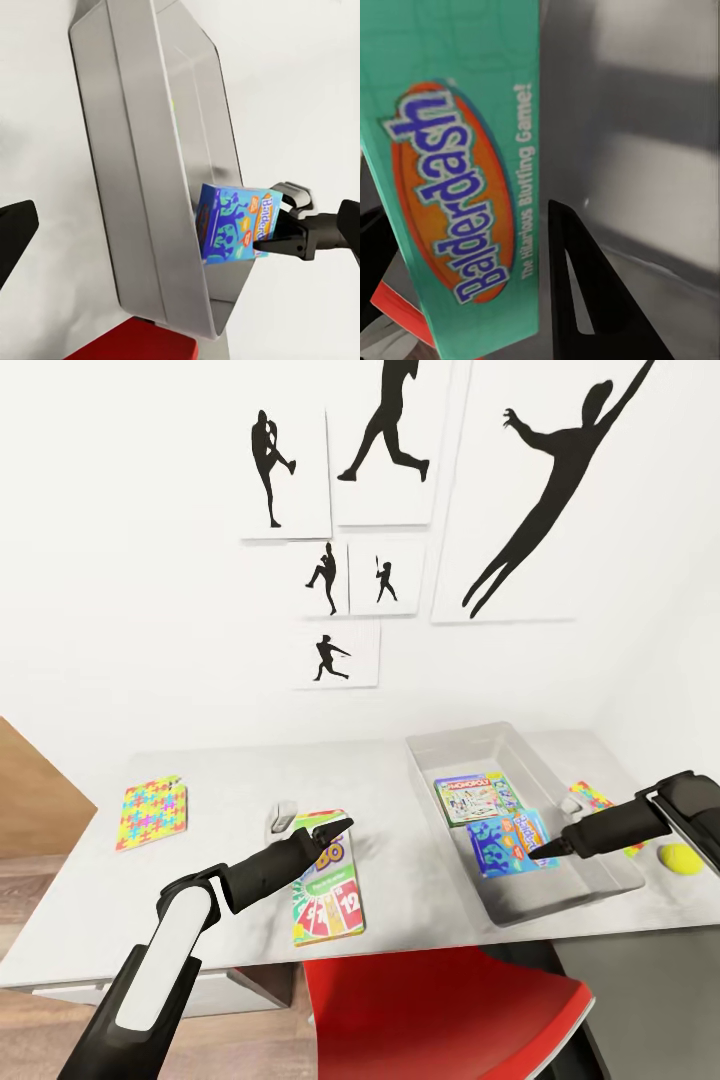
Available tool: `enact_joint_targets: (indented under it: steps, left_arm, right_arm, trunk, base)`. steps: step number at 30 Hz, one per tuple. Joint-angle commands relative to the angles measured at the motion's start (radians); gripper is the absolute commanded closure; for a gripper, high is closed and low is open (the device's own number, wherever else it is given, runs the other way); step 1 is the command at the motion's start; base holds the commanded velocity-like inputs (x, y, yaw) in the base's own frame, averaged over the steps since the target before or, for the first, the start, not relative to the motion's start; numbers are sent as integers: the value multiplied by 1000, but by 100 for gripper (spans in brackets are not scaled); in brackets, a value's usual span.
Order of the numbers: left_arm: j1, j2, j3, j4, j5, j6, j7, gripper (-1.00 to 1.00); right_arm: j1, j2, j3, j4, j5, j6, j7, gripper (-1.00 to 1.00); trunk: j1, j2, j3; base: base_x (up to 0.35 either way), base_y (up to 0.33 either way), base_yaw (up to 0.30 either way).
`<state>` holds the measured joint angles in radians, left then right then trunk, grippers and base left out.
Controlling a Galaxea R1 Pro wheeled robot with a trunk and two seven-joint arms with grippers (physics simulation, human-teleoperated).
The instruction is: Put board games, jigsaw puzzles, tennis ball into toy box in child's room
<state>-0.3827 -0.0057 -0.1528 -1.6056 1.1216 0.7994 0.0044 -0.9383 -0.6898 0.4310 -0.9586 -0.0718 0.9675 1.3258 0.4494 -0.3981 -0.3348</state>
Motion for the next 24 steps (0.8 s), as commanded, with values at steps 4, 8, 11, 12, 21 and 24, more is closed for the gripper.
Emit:
enact_joint_targets:
  steps: [4,8,11,12,21,24]
  left_arm:
    - [-1,0,1,-1,1,4,1,-100]
    - [-1,0,1,-1,1,4,1,-100]
    - [-1,0,1,-1,1,4,1,-100]
    - [-1,0,1,-1,1,4,1,-100]
    - [-1,0,1,-1,1,4,1,-100]
    - [-1,0,1,-1,1,4,1,-100]
  right_arm:
    - [-4,-1,3,0,-8,9,-3,100]
    - [-5,-1,2,0,-8,9,-3,100]
    - [-7,1,2,0,-7,9,-3,100]
    - [-7,1,2,0,-7,9,-3,100]
    - [-10,4,2,0,-7,8,-3,100]
    - [-11,5,2,0,-7,9,-3,100]
  trunk:
    - [1,-2,-2]
    - [1,-2,-4]
    - [1,-2,-7]
    - [1,-2,-8]
    - [1,-2,-21]
    - [1,-2,-25]
  base:
    - [0,0,0]
    - [0,0,0]
    - [0,0,0]
    - [0,0,0]
    - [0,0,0]
    - [0,0,0]
